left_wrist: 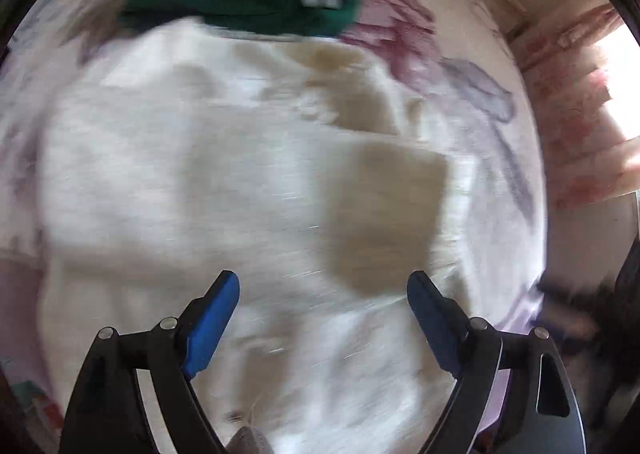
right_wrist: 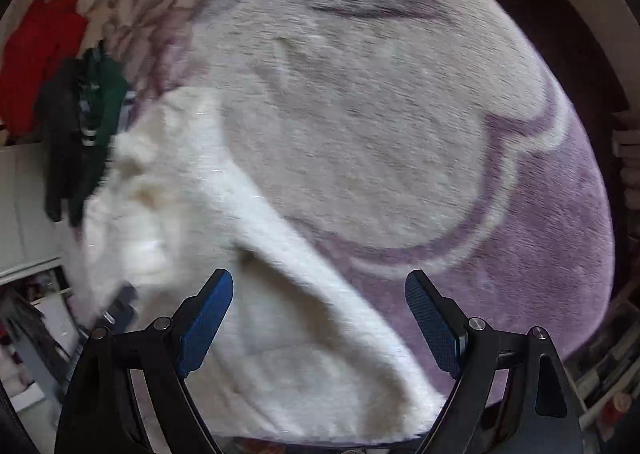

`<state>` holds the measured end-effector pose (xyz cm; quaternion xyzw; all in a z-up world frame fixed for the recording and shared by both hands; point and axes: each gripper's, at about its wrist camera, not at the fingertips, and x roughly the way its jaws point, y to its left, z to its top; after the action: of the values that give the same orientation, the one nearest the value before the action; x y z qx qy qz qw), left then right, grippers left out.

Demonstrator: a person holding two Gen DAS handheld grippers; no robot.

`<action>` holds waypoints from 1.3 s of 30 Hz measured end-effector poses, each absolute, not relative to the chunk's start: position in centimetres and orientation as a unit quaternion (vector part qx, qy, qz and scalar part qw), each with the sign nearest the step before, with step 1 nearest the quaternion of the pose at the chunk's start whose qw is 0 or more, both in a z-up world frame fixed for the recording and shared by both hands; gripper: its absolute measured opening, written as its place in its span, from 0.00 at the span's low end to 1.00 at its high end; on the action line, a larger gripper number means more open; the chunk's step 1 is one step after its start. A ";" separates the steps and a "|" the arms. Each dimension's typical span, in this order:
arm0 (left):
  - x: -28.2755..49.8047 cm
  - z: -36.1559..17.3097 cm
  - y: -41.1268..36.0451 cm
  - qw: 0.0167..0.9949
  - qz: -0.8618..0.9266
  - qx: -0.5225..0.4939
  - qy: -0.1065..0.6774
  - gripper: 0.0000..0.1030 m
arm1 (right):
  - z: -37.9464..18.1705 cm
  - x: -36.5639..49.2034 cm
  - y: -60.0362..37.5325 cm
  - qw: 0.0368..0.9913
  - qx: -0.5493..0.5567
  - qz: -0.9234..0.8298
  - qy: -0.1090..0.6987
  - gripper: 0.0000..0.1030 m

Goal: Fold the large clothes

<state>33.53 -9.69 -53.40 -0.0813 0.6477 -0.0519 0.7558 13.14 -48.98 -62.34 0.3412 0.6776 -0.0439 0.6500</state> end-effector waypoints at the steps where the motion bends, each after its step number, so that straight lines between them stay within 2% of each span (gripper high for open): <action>1: 33.4 -53.1 -7.9 0.761 -0.033 -0.069 0.644 0.83 | -62.0 14.2 -48.1 0.653 0.347 -0.025 0.672 0.87; 6: 35.3 -55.0 1.8 0.772 0.109 0.014 0.626 0.83 | -61.4 18.4 -41.9 0.672 0.317 0.034 0.669 0.87; 9: 37.5 -57.4 6.5 0.764 0.154 0.001 0.626 0.83 | -62.9 20.9 -38.1 0.666 0.282 0.066 0.687 0.87; 11: 38.9 -59.2 7.8 0.756 0.163 -0.003 0.634 0.83 | -65.4 22.0 -36.4 0.651 0.248 0.065 0.714 0.81; 12: 39.5 -60.0 8.3 0.755 0.165 -0.002 0.635 0.85 | -66.1 22.5 -35.9 0.648 0.238 0.065 0.721 0.35; 13: 40.1 -61.1 8.6 0.751 0.161 -0.003 0.641 0.87 | -66.4 22.6 -35.5 0.647 0.227 0.059 0.726 0.09; 15: 40.6 -62.7 9.1 0.742 0.151 -0.008 0.653 1.00 | -66.0 22.4 -36.2 0.664 0.219 0.030 0.714 0.07; 18: 41.0 -63.1 9.1 0.740 0.145 -0.023 0.656 1.00 | -66.4 22.4 -37.7 0.674 0.203 -0.020 0.710 0.08; 21: 39.8 -60.6 8.4 0.745 0.146 -0.016 0.650 1.00 | -66.4 22.2 -37.7 0.654 0.206 -0.011 0.728 0.08; 23: 38.3 -58.9 7.9 0.752 0.145 -0.016 0.643 1.00 | -64.4 21.1 -37.7 0.647 0.205 -0.003 0.734 0.22; 25: 35.5 -57.1 7.2 0.753 0.148 -0.007 0.642 1.00 | -62.1 18.4 -37.6 0.646 0.207 0.004 0.735 0.61; 26: 34.1 -56.6 6.6 0.752 0.148 -0.007 0.642 1.00 | -61.3 16.5 -37.1 0.638 0.203 0.010 0.743 0.71; 27: 31.9 -56.1 6.0 0.748 0.147 -0.006 0.647 1.00 | -61.1 14.7 -36.5 0.629 0.200 0.022 0.751 0.77; 29: 28.6 -56.1 4.9 0.732 0.150 -0.009 0.664 1.00 | -61.7 10.6 -34.6 0.596 0.196 0.058 0.776 0.77; 32: 24.5 -57.5 3.4 0.707 0.158 -0.004 0.690 1.00 | -65.5 4.8 -30.9 0.536 0.186 0.085 0.819 0.77; 36: 21.0 -59.1 2.9 0.679 0.184 -0.018 0.711 1.00 | -69.9 1.9 -26.5 0.531 0.103 0.090 0.836 0.74; 38: 20.1 -59.0 2.7 0.677 0.193 -0.024 0.710 1.00 | -69.7 1.0 -25.3 0.551 0.052 0.086 0.829 0.60; 39: 19.8 -58.8 2.6 0.677 0.195 -0.024 0.709 1.00 | -68.9 0.5 -24.7 0.555 0.042 0.101 0.825 0.37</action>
<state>19.84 2.59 -58.83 -0.0242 0.7089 0.1949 0.6774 0.53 -24.69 -68.89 0.0420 0.8246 0.1009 0.5551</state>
